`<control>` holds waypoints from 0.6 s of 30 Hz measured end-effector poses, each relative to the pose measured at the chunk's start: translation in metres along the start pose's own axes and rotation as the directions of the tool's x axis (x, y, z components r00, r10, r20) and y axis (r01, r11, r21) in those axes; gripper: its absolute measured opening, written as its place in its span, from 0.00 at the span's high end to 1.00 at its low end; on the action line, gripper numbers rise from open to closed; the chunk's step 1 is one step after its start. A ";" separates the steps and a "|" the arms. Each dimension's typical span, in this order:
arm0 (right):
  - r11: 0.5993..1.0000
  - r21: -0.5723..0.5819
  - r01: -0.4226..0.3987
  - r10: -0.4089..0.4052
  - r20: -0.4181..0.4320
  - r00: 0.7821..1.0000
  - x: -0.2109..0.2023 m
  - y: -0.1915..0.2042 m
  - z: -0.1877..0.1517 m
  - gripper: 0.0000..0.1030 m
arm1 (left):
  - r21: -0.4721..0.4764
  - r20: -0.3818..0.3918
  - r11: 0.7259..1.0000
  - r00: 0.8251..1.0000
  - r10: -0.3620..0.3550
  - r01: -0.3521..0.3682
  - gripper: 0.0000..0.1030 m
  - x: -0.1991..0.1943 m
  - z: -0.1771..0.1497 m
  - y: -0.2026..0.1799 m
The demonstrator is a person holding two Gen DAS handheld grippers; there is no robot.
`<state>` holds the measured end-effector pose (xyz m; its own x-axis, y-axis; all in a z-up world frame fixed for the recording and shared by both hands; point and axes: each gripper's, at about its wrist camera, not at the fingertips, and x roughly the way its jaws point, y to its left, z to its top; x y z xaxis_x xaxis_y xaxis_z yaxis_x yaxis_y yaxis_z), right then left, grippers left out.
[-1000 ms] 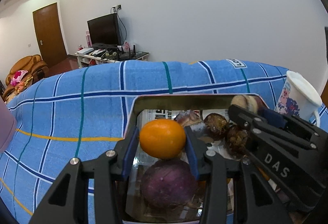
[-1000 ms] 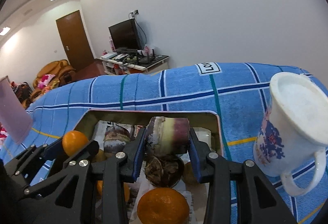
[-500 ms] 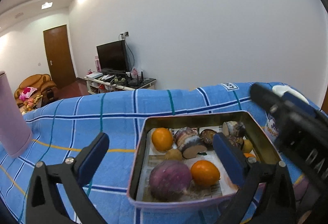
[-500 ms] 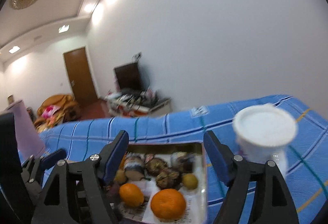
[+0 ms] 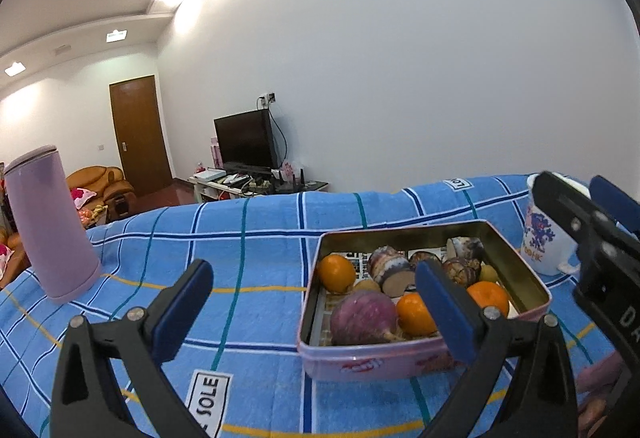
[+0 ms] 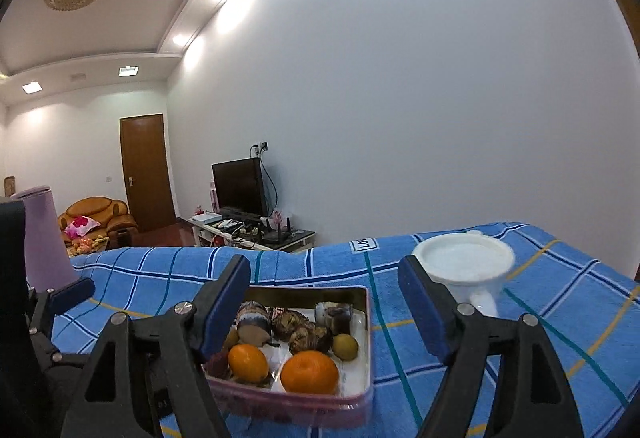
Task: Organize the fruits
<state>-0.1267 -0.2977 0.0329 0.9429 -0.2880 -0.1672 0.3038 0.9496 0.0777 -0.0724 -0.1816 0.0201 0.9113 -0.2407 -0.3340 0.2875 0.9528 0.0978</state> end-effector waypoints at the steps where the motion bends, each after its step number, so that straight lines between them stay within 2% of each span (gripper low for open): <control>1: 1.000 -0.008 0.007 -0.007 0.002 1.000 -0.004 0.001 -0.001 0.25 | -0.002 0.000 1.000 1.000 -0.001 0.001 0.00 -0.002 -0.001 0.001; 8: 0.999 -0.014 0.039 -0.038 0.029 0.999 -0.029 -0.003 -0.004 0.25 | -0.003 0.027 1.000 0.999 -0.023 0.023 0.00 -0.026 -0.007 0.004; 18: 0.997 -0.042 0.059 -0.057 0.053 0.997 -0.044 0.003 -0.004 0.25 | 0.000 0.038 0.999 0.998 -0.042 0.042 0.00 -0.037 -0.010 0.005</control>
<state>-0.1677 -0.2813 0.0362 0.9301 -0.3475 -0.1190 0.3528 0.9353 0.0262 -0.1077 -0.1666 0.0236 0.9089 -0.2871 -0.3024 0.3255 0.9418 0.0841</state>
